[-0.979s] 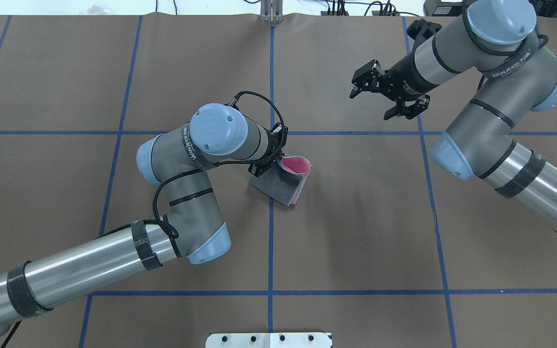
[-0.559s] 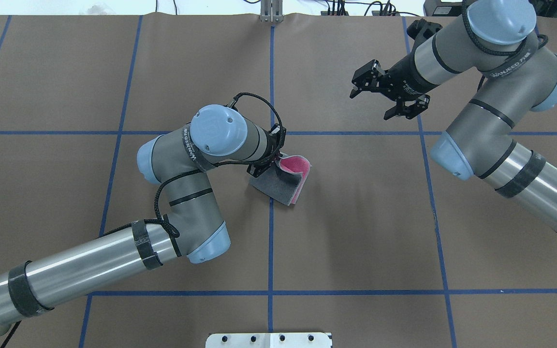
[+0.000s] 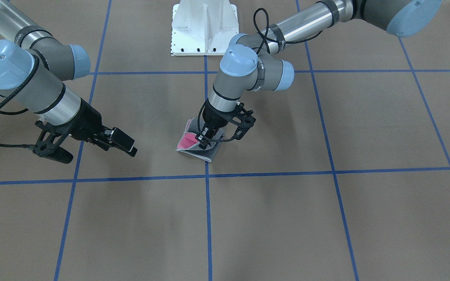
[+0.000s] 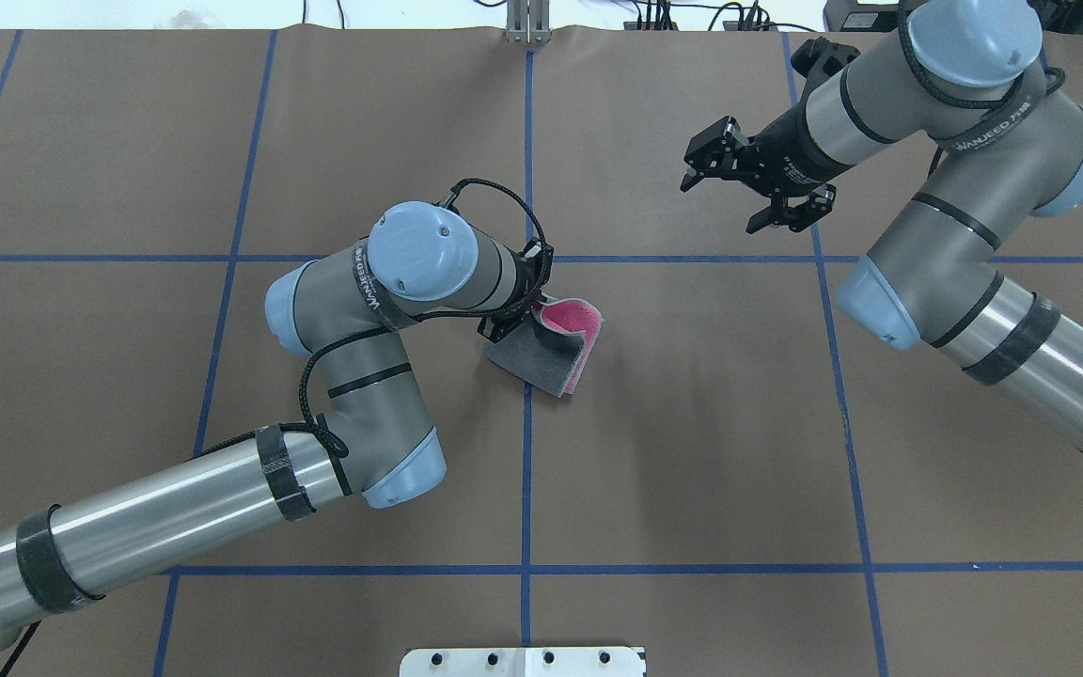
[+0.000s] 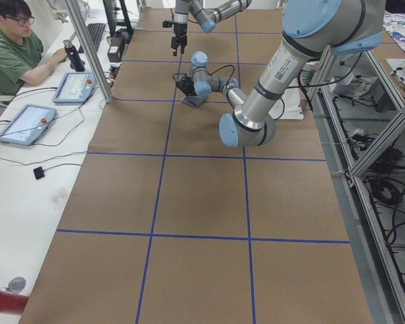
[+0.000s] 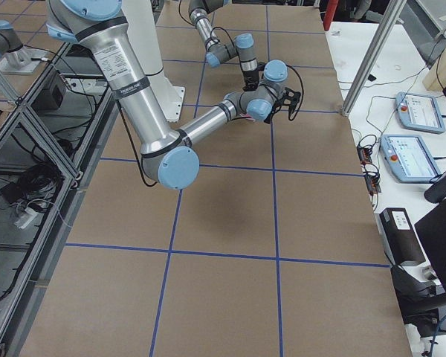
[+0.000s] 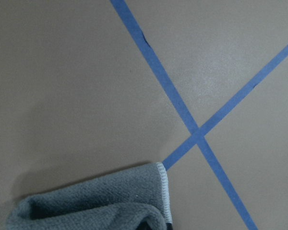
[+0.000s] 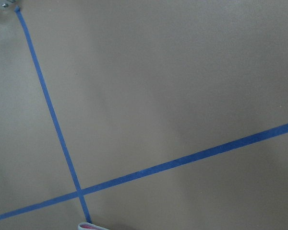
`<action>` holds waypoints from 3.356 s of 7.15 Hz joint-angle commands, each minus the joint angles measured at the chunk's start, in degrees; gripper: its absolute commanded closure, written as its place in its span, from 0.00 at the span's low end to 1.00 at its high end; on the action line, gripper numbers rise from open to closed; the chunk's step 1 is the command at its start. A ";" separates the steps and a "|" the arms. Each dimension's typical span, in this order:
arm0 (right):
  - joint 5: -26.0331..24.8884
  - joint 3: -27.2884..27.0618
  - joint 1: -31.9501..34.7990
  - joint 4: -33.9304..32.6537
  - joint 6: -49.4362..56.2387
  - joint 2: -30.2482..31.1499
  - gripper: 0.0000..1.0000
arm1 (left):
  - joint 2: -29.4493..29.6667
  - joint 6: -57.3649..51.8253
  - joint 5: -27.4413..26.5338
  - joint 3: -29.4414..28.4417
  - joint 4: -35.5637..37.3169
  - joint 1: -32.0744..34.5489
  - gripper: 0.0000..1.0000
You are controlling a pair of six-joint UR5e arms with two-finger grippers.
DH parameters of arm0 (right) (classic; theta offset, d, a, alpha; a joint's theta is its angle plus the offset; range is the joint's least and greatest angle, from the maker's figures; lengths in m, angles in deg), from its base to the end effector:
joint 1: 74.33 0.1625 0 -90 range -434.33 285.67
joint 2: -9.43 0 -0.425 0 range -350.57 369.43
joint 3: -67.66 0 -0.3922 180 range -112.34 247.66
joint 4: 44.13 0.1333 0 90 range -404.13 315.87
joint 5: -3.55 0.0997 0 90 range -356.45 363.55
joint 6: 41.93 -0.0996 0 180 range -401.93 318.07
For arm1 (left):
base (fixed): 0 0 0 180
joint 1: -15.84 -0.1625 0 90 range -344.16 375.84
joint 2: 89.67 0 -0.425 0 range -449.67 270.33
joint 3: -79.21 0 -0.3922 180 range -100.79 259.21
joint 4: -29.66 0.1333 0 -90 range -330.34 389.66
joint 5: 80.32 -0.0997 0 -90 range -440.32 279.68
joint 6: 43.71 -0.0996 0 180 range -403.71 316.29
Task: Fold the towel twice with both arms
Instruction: 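Hold the folded towel end down with the left gripper, then open the left gripper and lift it away from the towel, then move the right gripper toward the folded towel's pink-edged corner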
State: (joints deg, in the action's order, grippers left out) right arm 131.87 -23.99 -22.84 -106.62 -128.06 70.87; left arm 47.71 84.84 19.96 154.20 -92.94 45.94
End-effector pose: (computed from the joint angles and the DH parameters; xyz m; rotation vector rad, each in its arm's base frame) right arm -0.3559 -0.5621 0.2959 -0.0910 -1.1437 0.4024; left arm 0.6125 -0.4886 0.1914 -0.2536 1.1665 -0.9590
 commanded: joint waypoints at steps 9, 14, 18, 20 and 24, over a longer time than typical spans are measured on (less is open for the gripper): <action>0.26 -0.64 -3.22 3.43 -0.79 -0.97 0.00 | 0.62 -1.17 9.18 0.50 0.78 9.96 0.00; -19.49 3.31 -14.74 19.78 8.67 -1.14 0.01 | -5.01 -11.30 11.06 5.25 0.70 11.38 0.00; -24.34 10.32 -16.41 19.95 23.89 -5.16 0.07 | -6.59 -13.22 11.43 5.25 0.26 11.83 0.00; -25.57 11.40 -17.38 19.95 25.48 -5.89 0.22 | -6.68 -13.32 11.51 5.08 0.26 12.44 0.00; -26.02 12.37 -18.79 19.95 27.16 -5.80 0.39 | -7.29 -13.32 11.60 5.16 0.17 12.97 0.00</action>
State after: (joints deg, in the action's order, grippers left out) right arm 105.75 -11.66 -41.28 -86.67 -101.04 64.95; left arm 40.45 71.52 31.56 159.36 -92.77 58.83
